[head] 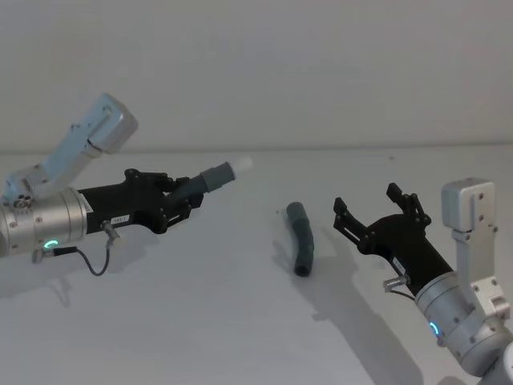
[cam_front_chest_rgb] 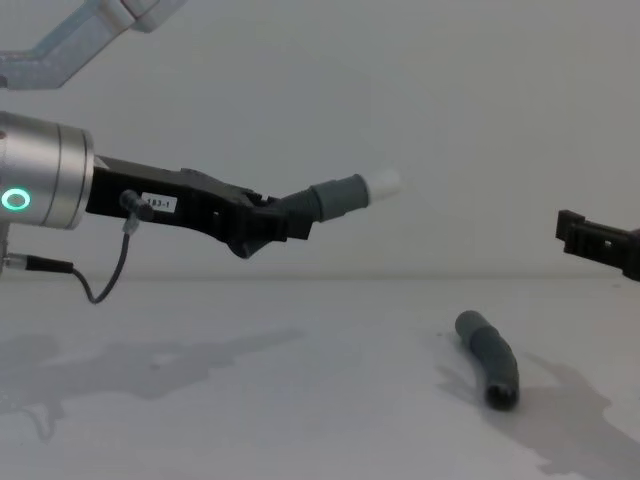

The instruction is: Use both hands to pick up one end of the pipe from the table, align the ends, and insert them.

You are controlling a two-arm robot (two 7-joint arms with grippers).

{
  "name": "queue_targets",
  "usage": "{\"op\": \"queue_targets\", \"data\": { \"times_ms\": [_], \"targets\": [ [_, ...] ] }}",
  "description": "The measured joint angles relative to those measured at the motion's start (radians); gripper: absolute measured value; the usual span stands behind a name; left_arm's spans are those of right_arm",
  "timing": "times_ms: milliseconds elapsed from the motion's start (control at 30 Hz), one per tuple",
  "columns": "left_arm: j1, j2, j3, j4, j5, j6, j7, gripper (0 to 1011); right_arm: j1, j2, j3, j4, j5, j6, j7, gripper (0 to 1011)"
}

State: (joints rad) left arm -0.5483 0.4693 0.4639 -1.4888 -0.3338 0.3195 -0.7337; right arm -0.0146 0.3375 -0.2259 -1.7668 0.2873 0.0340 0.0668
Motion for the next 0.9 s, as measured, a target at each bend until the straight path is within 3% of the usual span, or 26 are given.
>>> {"op": "queue_targets", "data": {
  "times_ms": [900],
  "targets": [
    [0.01,0.022,0.019,0.022,-0.048,-0.086,-0.068,306,0.0,0.0,0.0,0.0,0.0,0.0,0.0,1000]
  ]
}}
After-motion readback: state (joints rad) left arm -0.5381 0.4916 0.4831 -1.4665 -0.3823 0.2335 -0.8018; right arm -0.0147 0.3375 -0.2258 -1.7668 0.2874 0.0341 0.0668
